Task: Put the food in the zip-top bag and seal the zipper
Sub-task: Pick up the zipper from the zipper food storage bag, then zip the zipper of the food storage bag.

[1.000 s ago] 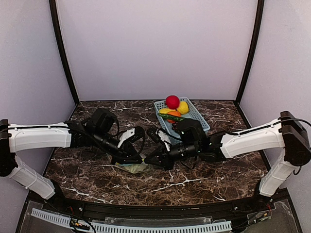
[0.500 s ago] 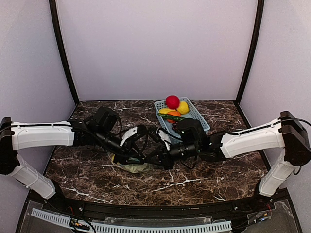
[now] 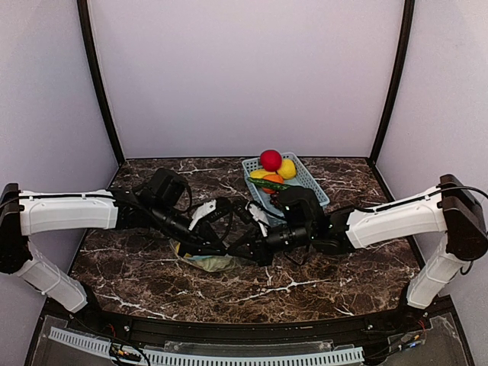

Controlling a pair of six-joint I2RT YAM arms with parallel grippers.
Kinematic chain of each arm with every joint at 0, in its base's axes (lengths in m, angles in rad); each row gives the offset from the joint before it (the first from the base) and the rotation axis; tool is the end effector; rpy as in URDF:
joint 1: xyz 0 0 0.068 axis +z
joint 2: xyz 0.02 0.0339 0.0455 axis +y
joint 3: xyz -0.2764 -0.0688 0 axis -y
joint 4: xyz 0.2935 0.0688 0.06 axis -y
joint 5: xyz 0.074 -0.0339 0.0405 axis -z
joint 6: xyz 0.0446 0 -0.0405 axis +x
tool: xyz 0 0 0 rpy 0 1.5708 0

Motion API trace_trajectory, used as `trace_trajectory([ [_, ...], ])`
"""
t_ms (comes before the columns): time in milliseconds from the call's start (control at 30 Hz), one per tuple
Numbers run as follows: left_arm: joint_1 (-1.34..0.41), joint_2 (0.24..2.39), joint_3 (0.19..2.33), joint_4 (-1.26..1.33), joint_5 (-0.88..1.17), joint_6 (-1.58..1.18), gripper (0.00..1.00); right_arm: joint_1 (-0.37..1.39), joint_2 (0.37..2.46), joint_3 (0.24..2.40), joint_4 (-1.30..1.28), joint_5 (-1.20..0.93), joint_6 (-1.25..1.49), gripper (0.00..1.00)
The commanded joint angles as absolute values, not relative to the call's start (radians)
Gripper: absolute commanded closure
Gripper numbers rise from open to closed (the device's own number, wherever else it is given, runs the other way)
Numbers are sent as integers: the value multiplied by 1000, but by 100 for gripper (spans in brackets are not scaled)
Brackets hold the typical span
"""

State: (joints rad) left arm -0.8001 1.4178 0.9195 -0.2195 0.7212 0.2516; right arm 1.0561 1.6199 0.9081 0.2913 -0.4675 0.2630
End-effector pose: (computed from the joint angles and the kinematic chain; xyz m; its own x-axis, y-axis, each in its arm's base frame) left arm 0.2194 -0.2683 0.2284 -0.2234 0.4984 -0.8377 0.9715 0.0436 -0.2331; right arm 0.1789 0.3571 0.1968 -0.4487 -0.3220 -0.8337 -0.8936 0.1709 0.4150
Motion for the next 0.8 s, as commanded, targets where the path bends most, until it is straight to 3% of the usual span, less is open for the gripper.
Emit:
trace_trajectory([
  [0, -798, 1416, 943, -260, 707, 266, 99, 1054, 1591, 888, 333, -420, 250, 100],
  [767, -798, 1381, 946, -290, 659, 295, 99, 1054, 1518, 845, 288, -278, 229, 100],
])
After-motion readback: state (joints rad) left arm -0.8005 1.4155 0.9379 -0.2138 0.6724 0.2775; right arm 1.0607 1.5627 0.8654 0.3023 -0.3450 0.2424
